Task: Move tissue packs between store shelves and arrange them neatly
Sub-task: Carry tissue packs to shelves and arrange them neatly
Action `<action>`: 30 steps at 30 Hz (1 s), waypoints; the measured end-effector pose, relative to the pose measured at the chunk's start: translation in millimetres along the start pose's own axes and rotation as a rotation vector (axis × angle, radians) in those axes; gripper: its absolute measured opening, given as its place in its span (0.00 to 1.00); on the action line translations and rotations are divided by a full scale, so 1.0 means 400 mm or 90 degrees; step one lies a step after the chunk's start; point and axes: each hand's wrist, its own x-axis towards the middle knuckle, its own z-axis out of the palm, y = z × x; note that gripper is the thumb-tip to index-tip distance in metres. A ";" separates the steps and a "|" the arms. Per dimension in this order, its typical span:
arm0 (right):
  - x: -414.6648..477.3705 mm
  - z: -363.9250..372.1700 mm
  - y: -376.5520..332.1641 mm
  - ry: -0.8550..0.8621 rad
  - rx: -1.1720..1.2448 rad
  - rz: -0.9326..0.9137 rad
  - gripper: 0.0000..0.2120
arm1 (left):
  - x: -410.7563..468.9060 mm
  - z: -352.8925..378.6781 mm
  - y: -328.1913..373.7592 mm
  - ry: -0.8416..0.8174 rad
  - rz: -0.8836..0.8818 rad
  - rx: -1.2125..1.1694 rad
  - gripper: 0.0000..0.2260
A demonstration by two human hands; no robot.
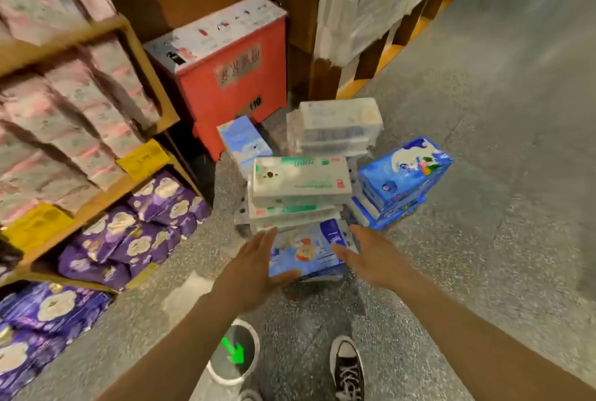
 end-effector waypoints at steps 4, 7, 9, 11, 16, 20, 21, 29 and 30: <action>0.322 0.206 0.156 -0.001 -0.019 -0.026 0.49 | 0.262 0.230 -0.180 -0.010 -0.010 0.008 0.46; 0.445 0.285 0.208 -0.004 -0.032 -0.018 0.48 | 0.371 0.352 -0.282 0.023 -0.003 -0.003 0.47; 0.562 0.359 0.269 0.004 -0.035 0.001 0.46 | 0.458 0.446 -0.364 0.050 -0.001 -0.013 0.46; 0.667 0.428 0.327 0.026 -0.026 0.011 0.42 | 0.545 0.526 -0.447 0.096 -0.022 -0.034 0.46; 0.829 0.538 0.437 0.074 0.143 0.072 0.39 | 0.679 0.691 -0.608 0.175 -0.143 -0.224 0.53; 0.907 0.582 0.494 0.043 0.293 0.107 0.33 | 0.700 0.791 -0.634 0.097 -0.179 -0.442 0.20; 0.912 0.580 0.492 0.037 0.331 0.117 0.23 | 0.701 0.802 -0.629 0.093 -0.194 -0.473 0.21; 0.850 0.542 0.465 0.055 0.454 0.144 0.10 | 0.643 0.754 -0.564 0.129 -0.264 -0.586 0.39; 0.826 0.530 0.458 0.065 0.466 0.141 0.09 | 0.623 0.730 -0.547 0.136 -0.259 -0.575 0.35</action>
